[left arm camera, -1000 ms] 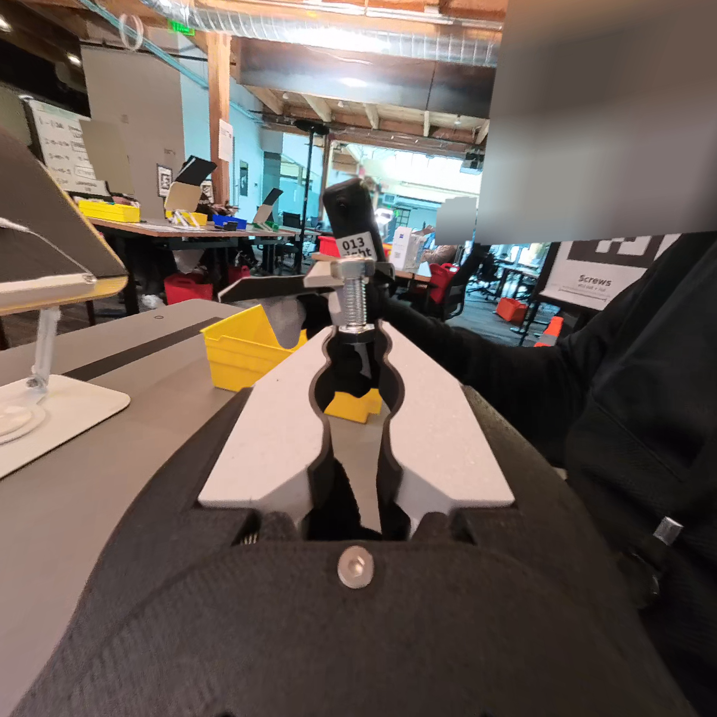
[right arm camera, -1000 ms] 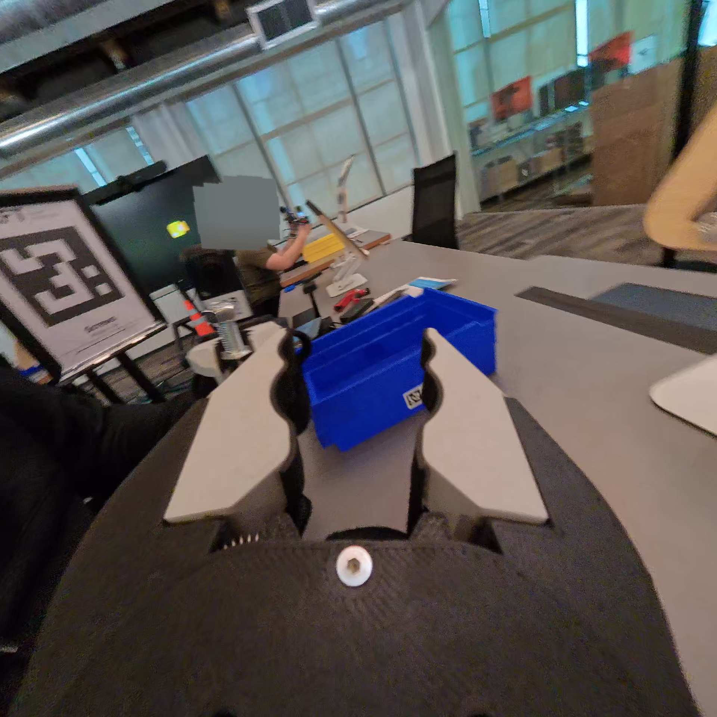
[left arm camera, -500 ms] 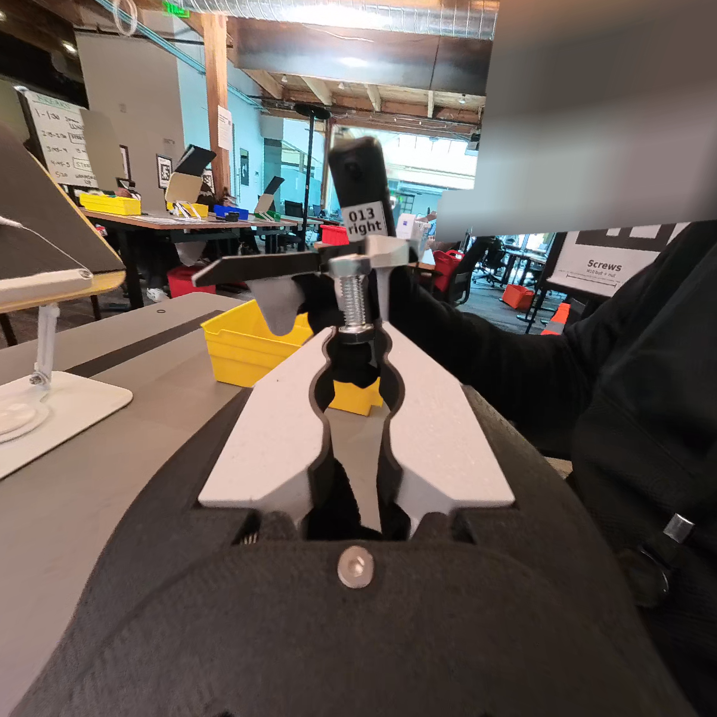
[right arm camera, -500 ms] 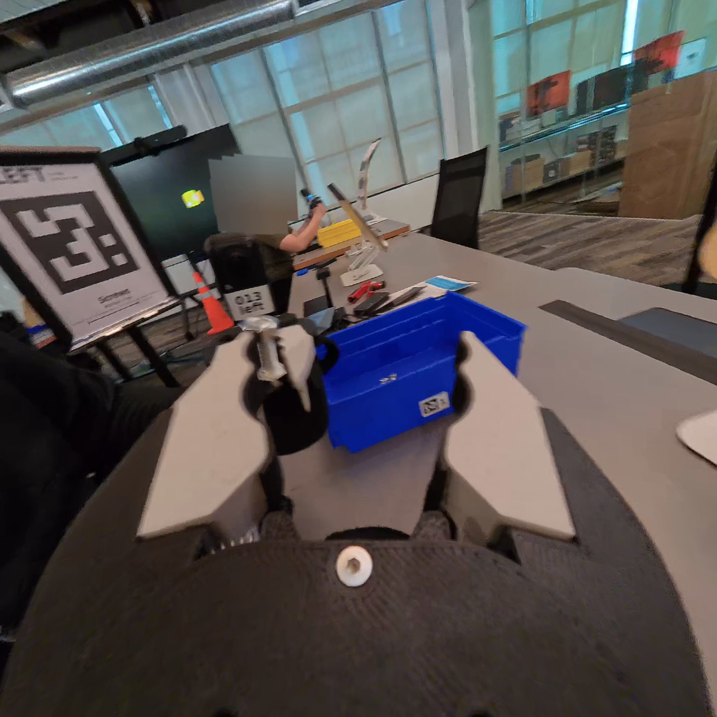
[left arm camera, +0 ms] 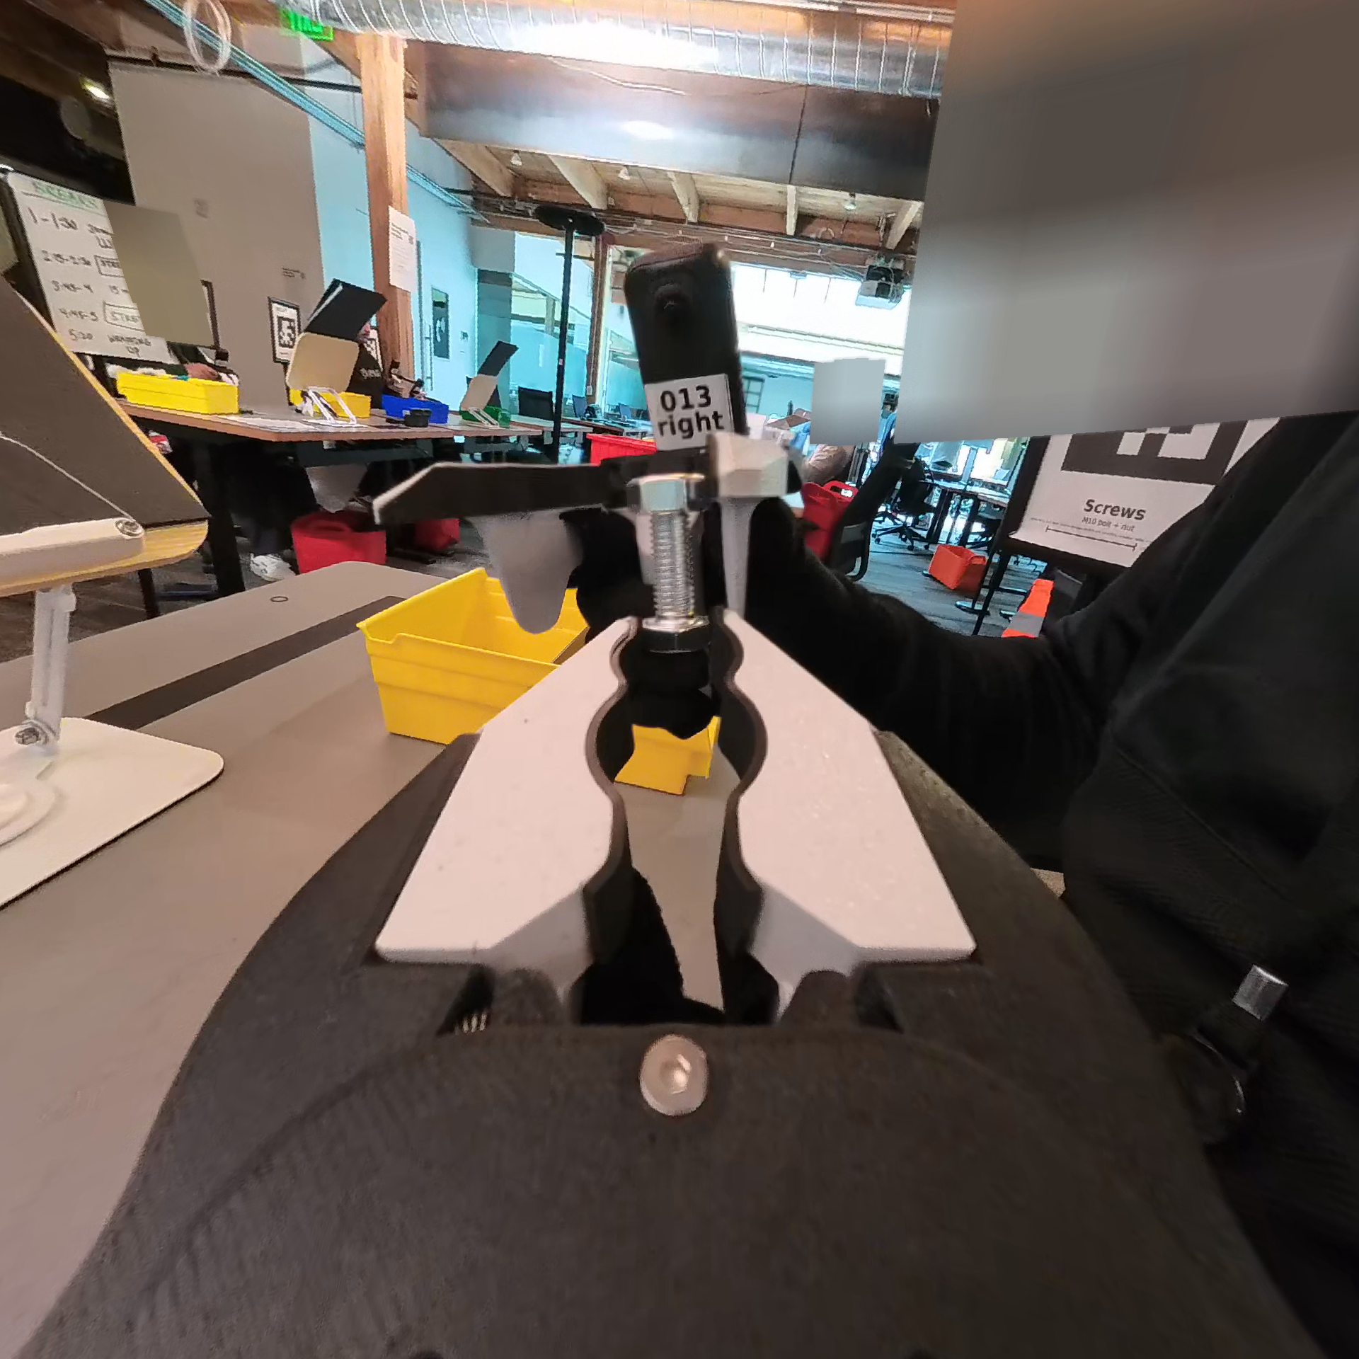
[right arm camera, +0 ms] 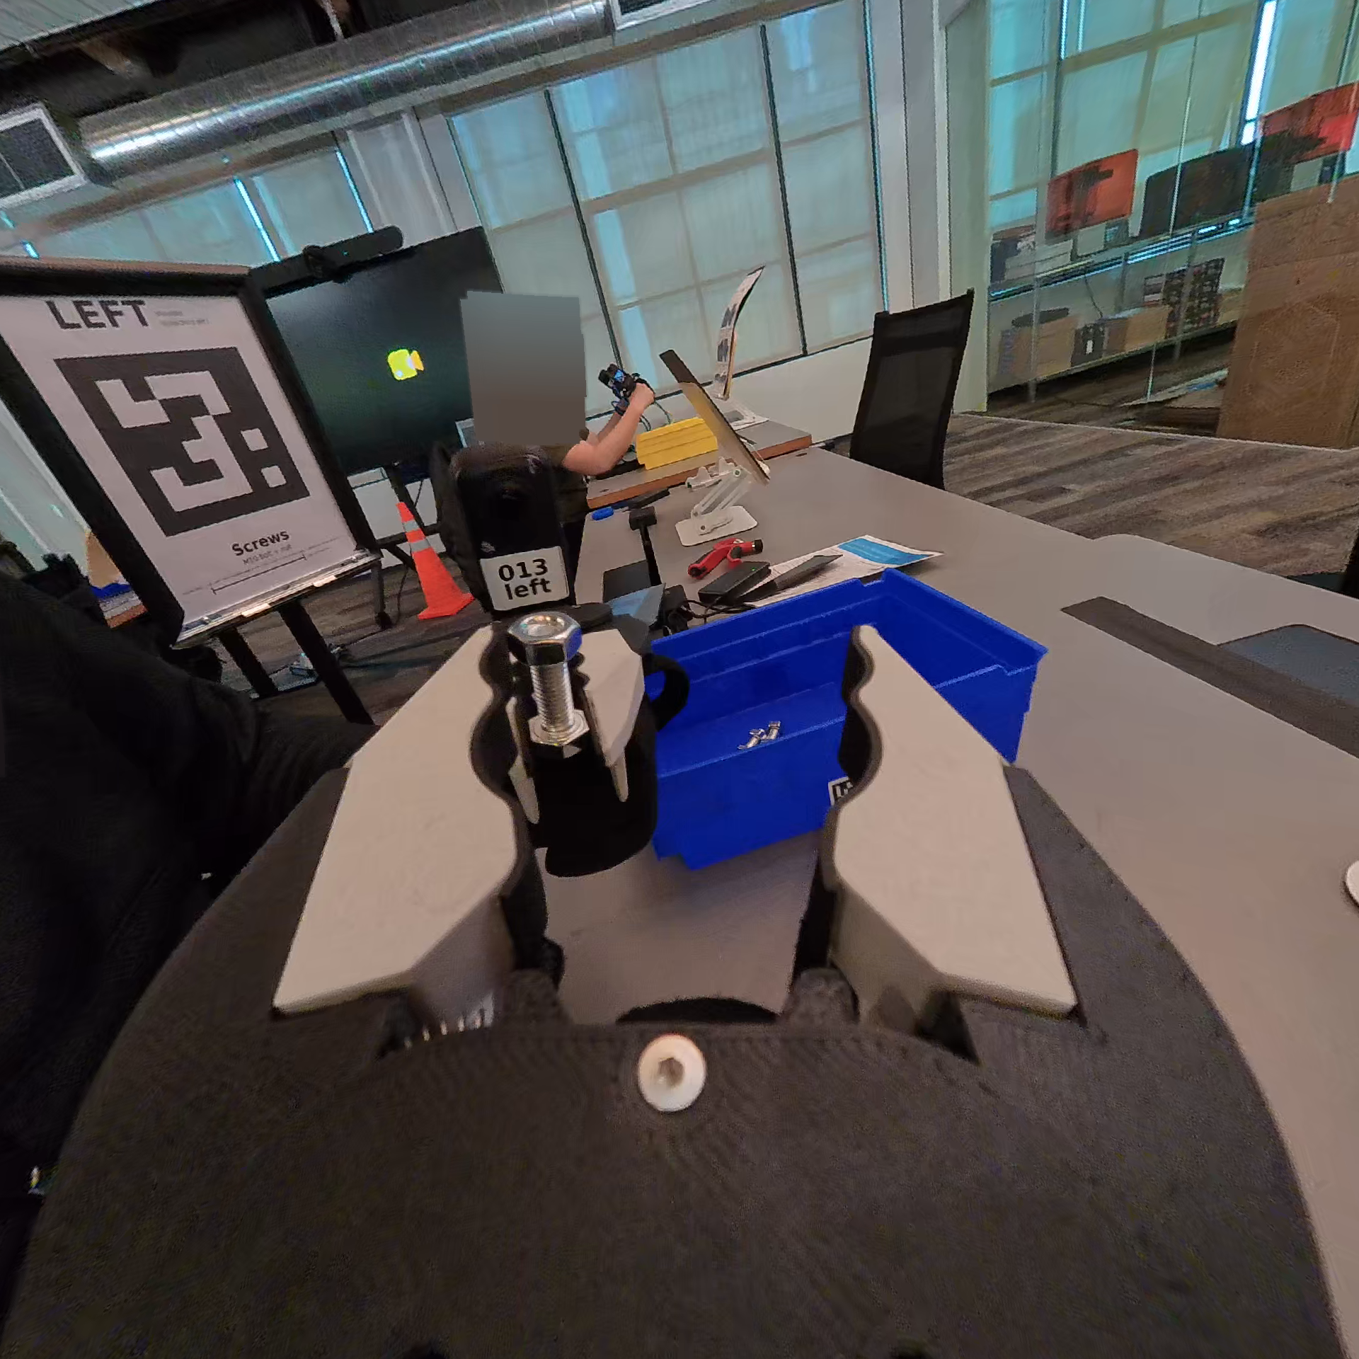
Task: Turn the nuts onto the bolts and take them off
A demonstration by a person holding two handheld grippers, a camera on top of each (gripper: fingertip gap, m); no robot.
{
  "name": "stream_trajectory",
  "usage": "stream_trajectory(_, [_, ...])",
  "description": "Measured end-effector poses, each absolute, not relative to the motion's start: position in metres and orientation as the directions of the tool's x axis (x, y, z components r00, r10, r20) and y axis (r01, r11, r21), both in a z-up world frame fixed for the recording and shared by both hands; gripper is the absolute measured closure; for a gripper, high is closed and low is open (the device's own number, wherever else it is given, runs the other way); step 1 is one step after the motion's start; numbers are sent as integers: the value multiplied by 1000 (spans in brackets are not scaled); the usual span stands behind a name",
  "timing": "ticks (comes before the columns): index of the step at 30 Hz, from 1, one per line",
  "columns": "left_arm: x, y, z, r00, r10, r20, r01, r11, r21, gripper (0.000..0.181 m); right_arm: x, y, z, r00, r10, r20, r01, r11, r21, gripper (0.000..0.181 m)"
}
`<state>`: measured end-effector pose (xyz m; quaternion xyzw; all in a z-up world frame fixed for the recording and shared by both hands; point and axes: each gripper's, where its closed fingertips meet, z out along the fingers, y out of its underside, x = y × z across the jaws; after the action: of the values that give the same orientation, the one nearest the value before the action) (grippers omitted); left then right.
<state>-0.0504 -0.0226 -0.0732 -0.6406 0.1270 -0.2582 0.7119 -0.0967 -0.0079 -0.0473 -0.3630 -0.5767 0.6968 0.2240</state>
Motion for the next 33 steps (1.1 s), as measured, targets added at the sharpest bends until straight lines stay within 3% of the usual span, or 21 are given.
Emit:
stream_trajectory(2, [-52,-23,-73,839,-523,148,203,48,-978,166,-97,0,-50,-619,739,-264,111,-251,-962,90])
stream_trajectory(4, [-54,-25,-70,836,-528,149,212,60,-975,166,-97,12,-53,-594,754,-279,112,-266,-958,101])
stream_trajectory(18, [-54,-21,-78,864,-493,99,133,36,-990,165,-95,-1,-51,-619,742,-258,121,-234,-965,93])
stream_trajectory(20, [-55,-23,-75,861,-498,102,144,47,-988,166,-95,9,-53,-598,755,-269,121,-247,-961,103])
stream_trajectory(33, [-56,-19,-80,872,-482,84,112,30,-993,165,-94,4,-55,-607,751,-261,131,-229,-964,98])
